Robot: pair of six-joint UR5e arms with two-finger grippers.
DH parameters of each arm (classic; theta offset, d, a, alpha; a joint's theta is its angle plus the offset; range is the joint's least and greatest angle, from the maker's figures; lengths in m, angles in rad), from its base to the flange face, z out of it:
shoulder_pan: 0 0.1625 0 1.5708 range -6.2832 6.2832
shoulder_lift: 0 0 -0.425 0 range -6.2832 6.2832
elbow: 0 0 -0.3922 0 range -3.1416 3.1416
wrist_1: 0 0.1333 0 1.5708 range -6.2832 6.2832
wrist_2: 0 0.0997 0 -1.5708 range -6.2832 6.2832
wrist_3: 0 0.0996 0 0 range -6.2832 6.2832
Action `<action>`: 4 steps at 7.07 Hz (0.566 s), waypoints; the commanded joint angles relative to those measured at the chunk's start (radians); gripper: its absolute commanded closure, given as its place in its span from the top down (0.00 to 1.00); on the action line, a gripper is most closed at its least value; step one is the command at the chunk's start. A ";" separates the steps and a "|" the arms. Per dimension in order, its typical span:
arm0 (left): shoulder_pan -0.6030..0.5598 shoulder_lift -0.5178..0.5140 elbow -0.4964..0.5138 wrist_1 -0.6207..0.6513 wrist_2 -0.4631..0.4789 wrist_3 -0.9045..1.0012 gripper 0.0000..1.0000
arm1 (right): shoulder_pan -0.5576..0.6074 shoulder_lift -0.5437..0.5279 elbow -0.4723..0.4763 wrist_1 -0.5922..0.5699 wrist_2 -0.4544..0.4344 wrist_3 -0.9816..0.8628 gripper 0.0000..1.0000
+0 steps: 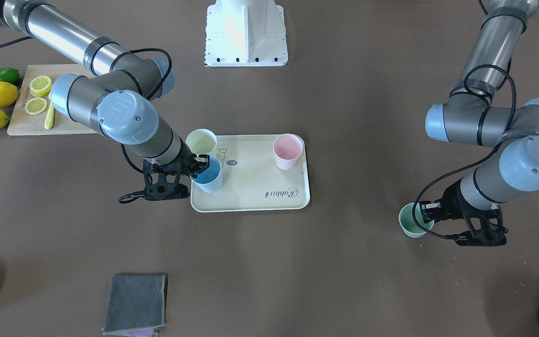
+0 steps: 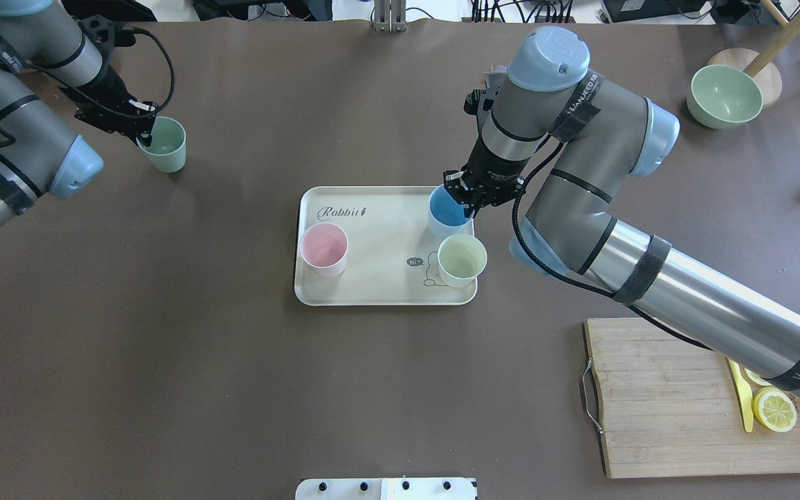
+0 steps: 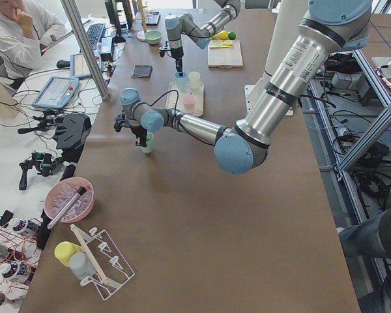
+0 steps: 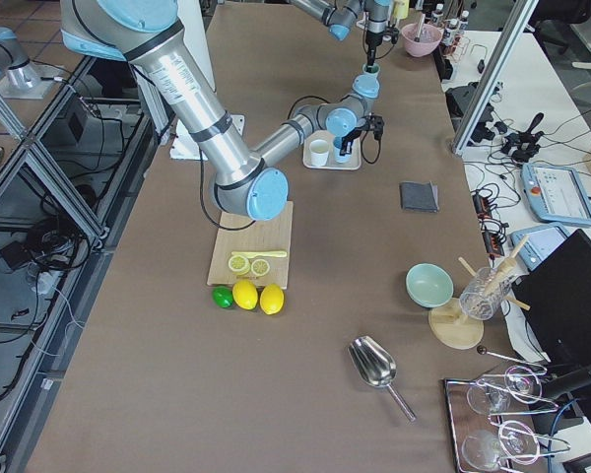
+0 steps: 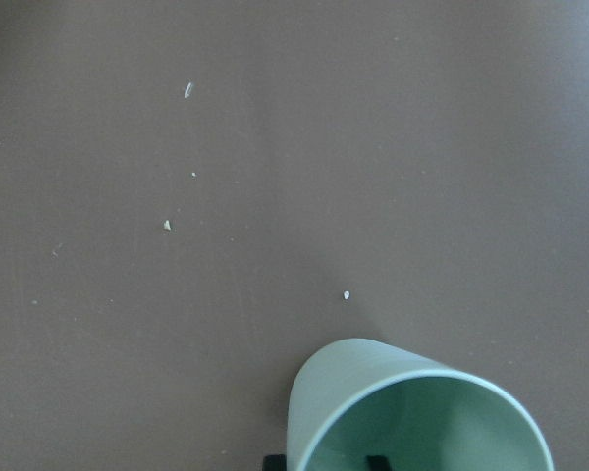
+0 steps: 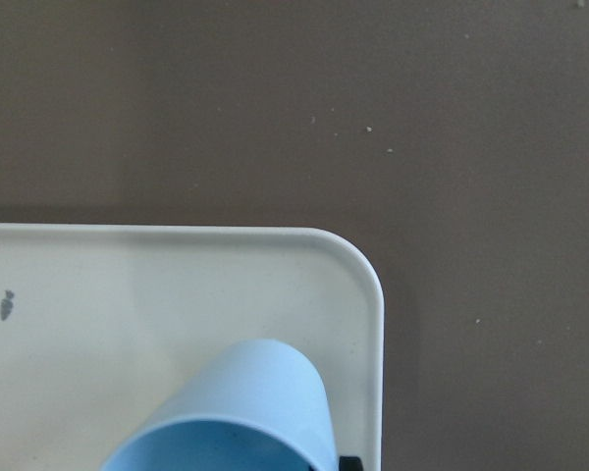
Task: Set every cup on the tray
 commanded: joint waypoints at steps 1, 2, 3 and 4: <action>0.020 -0.106 -0.102 0.182 -0.004 -0.104 0.00 | 0.004 -0.007 -0.007 0.047 0.000 -0.010 1.00; 0.088 -0.141 -0.118 0.184 0.001 -0.200 0.00 | 0.030 -0.004 -0.004 0.048 0.006 -0.015 1.00; 0.141 -0.186 -0.119 0.184 0.010 -0.297 0.00 | 0.071 -0.005 0.004 0.045 0.022 -0.022 1.00; 0.200 -0.201 -0.122 0.177 0.016 -0.357 0.00 | 0.122 -0.015 0.004 0.044 0.061 -0.053 1.00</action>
